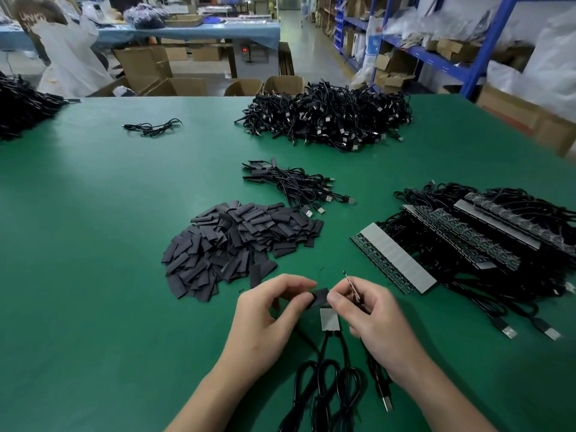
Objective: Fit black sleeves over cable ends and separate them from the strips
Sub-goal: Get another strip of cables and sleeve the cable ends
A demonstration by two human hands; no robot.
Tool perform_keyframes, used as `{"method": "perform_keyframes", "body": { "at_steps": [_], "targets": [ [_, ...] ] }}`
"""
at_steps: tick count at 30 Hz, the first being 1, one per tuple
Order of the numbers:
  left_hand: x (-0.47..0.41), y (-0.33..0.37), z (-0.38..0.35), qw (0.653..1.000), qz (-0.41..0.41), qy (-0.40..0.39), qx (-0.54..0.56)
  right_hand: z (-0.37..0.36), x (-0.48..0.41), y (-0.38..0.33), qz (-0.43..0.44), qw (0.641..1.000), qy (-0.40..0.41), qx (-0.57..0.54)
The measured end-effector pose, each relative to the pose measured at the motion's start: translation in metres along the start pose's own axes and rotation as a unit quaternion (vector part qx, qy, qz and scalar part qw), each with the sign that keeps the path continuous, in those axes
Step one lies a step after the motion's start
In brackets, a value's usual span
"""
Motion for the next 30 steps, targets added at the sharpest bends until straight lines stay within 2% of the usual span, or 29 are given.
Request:
{"method": "perform_keyframes", "body": {
  "at_steps": [3,6,11,14,20,30],
  "targets": [
    [0.002,0.017,-0.001,0.991,-0.087,0.009,-0.098,0.0,0.0,-0.003,0.01,1.0,0.006,0.021],
    [0.003,0.023,0.0,0.985,-0.107,0.027,-0.132,-0.002,0.001,-0.005,0.016,1.0,-0.006,0.022],
    [0.0,0.016,0.001,0.997,-0.07,0.008,-0.01,-0.008,0.001,0.001,-0.018,0.995,-0.037,-0.086],
    [0.0,0.014,0.0,0.998,-0.05,-0.005,0.024,-0.009,0.001,0.004,-0.038,0.991,-0.045,-0.12],
    [-0.001,0.011,-0.002,0.998,-0.03,-0.022,0.055,-0.012,0.0,0.005,-0.05,0.98,-0.064,-0.183],
    [0.0,0.006,-0.003,0.996,-0.001,-0.032,0.08,-0.013,0.0,0.007,-0.069,0.972,-0.068,-0.213]
  ]
}}
Point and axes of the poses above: each hand's wrist, its own x-axis away from the middle knuckle, its own z-axis out of the back of the hand, y = z × x, the point moved 8 cm from there along -x, towards the middle knuckle, and after that the axes turned 4 degrees about -y, right-handed, at the moved point
